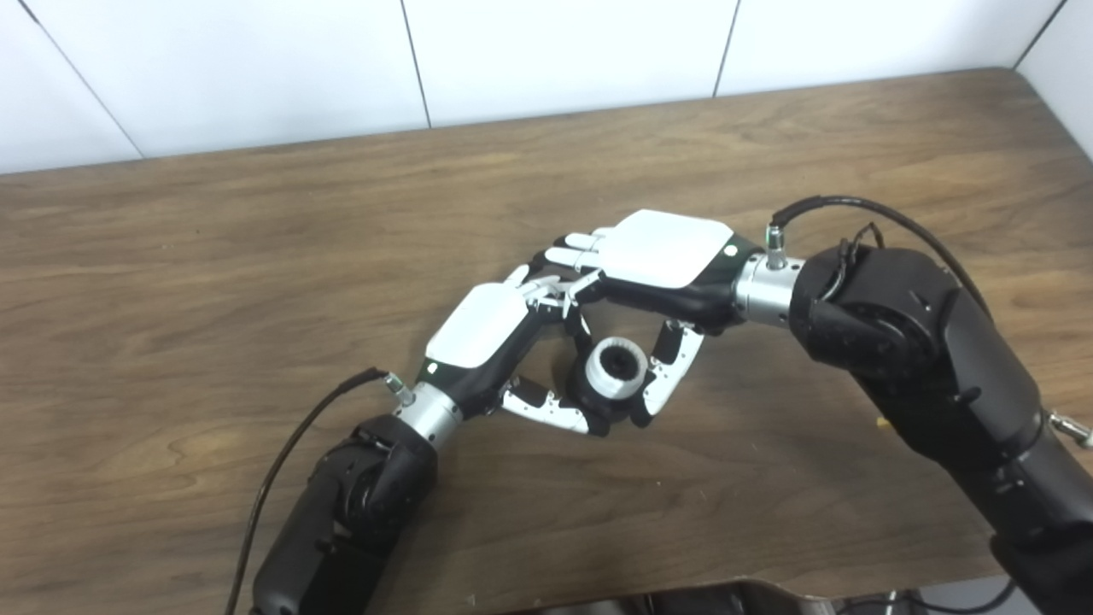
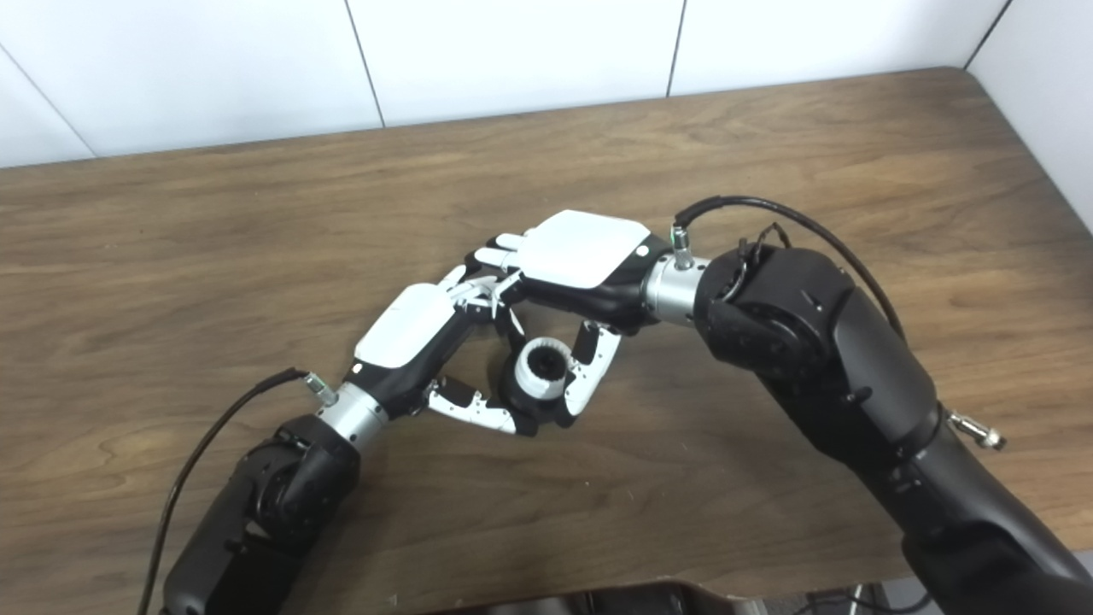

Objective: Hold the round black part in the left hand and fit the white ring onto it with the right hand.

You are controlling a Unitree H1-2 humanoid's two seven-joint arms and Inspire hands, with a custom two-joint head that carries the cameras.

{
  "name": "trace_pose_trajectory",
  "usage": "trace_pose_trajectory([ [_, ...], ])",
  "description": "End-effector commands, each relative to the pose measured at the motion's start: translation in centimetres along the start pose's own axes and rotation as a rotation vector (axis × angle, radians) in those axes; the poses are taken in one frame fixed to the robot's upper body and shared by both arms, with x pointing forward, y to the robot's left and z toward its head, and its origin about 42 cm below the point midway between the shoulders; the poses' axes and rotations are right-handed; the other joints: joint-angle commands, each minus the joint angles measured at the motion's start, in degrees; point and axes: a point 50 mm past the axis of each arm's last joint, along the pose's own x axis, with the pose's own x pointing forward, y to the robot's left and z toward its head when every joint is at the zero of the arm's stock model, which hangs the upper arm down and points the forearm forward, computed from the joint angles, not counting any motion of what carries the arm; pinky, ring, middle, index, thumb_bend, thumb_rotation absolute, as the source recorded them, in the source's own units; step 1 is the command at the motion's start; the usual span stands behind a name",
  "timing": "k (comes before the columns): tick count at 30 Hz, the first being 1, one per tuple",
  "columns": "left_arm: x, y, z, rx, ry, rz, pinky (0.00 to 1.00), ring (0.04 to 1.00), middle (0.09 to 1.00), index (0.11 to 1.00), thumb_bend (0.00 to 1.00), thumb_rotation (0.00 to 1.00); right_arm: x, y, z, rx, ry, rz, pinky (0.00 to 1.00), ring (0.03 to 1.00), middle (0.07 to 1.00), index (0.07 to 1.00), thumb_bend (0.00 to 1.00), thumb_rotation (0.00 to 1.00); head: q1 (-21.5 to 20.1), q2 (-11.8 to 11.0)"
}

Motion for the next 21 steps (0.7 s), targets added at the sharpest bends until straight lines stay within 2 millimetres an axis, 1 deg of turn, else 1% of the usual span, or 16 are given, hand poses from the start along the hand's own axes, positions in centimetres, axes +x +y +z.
trace_pose_trajectory([
  [1,0.7,1.1,0.6,0.015,-0.049,0.050,1.00,0.889,0.848,0.477,0.52,0.05,-0.5,-1.9,0.2,-0.033,-0.011,-0.066,0.98,1.000,1.000,0.903,1.00,0.45,-0.08,0.06],
  [6,0.7,1.0,0.5,0.008,-0.039,0.042,1.00,0.895,0.853,0.477,0.52,0.05,-0.6,-2.2,0.1,-0.023,-0.006,-0.071,0.99,1.000,1.000,0.921,1.00,0.45,-0.09,-0.16],
  [15,0.5,0.7,0.0,0.003,-0.007,0.017,1.00,0.915,0.859,0.477,0.52,0.05,-0.9,-2.7,-0.2,-0.028,0.001,-0.091,1.00,1.000,1.000,0.914,1.00,0.47,-0.02,-0.52],
  [21,0.5,0.5,-0.3,0.004,0.010,0.010,1.00,0.909,0.851,0.477,0.52,0.05,-1.2,-3.4,-0.5,-0.011,0.009,-0.112,1.00,1.000,1.000,0.925,1.00,0.48,-0.03,-0.72],
])
